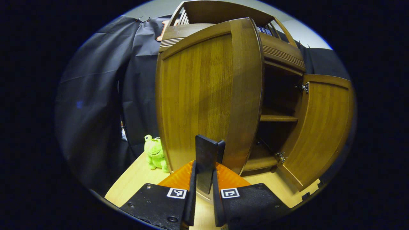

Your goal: Open the right door of the double-door shoe cabinet with the right hand, and open the left door with the left hand.

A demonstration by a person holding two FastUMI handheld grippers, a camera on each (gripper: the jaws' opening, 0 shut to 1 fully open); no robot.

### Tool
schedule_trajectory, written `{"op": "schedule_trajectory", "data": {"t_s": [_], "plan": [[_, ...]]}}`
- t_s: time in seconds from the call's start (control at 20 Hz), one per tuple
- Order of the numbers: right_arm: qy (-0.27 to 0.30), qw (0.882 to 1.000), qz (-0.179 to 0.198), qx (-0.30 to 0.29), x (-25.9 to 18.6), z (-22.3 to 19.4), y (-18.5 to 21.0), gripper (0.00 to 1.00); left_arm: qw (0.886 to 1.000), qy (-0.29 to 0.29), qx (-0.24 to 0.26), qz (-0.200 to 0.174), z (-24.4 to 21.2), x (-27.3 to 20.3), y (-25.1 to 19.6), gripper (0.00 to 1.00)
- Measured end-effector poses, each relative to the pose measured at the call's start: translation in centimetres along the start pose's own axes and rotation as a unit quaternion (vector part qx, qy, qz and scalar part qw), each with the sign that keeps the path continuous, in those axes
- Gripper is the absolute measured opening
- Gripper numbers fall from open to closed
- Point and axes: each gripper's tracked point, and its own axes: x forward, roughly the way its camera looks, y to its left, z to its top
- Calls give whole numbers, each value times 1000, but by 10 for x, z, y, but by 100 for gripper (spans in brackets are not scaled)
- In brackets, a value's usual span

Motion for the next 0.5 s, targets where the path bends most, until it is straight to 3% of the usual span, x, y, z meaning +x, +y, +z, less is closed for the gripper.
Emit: {"op": "schedule_trajectory", "data": {"t_s": [0.2, 0.3, 0.5], "plan": [[7, 999, 35, 1, 9, -6, 23, 10, 1000, 1, -3, 12, 5, -6, 3, 19], [10, 999, 51, 1, 11, -9, 31, 10, 1000, 1, -8, 24, 7, -9, 6, 21], [11, 997, 77, -3, 16, -8, 49, 10, 999, -1, -23, 48, 10, -8, 11, 12]]}}
